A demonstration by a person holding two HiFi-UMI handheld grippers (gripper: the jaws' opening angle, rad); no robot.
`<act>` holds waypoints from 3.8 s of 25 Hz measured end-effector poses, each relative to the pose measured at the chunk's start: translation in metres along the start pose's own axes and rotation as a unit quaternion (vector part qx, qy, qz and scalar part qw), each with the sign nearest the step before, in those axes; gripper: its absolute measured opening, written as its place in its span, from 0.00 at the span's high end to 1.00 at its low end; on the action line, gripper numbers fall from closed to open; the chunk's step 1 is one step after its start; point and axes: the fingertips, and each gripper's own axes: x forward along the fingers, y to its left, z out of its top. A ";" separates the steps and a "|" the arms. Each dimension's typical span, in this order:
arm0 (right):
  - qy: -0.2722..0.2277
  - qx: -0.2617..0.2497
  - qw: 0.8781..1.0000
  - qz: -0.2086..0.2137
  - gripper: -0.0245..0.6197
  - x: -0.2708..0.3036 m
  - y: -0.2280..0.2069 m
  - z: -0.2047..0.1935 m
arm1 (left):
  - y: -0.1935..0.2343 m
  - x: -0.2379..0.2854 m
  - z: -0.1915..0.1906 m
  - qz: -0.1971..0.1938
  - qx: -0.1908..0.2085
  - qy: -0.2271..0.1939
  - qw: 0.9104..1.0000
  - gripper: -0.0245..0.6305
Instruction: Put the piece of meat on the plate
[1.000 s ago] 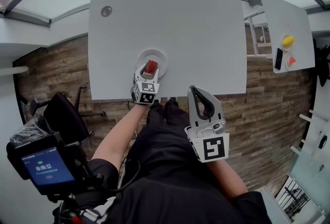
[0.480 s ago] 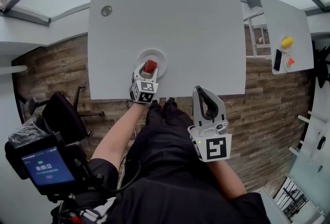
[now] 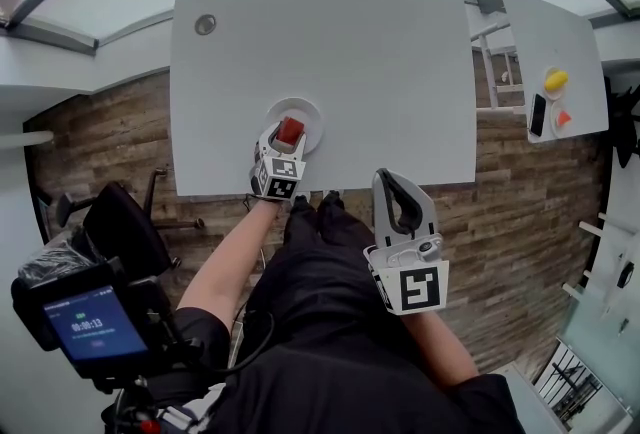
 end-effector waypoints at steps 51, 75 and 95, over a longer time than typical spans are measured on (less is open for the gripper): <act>0.011 0.009 1.000 -0.027 0.95 -0.019 -0.008 -0.008 | -0.003 0.001 0.000 -0.012 -0.008 -0.003 1.000 0.47; -0.012 0.001 1.000 -0.026 0.95 -0.035 -0.001 -0.003 | -0.010 -0.031 0.033 0.016 -0.025 -0.065 0.997 0.47; -0.070 0.010 0.997 0.008 0.95 -0.037 0.018 0.024 | -0.022 -0.145 0.115 0.027 -0.043 -0.167 0.985 0.47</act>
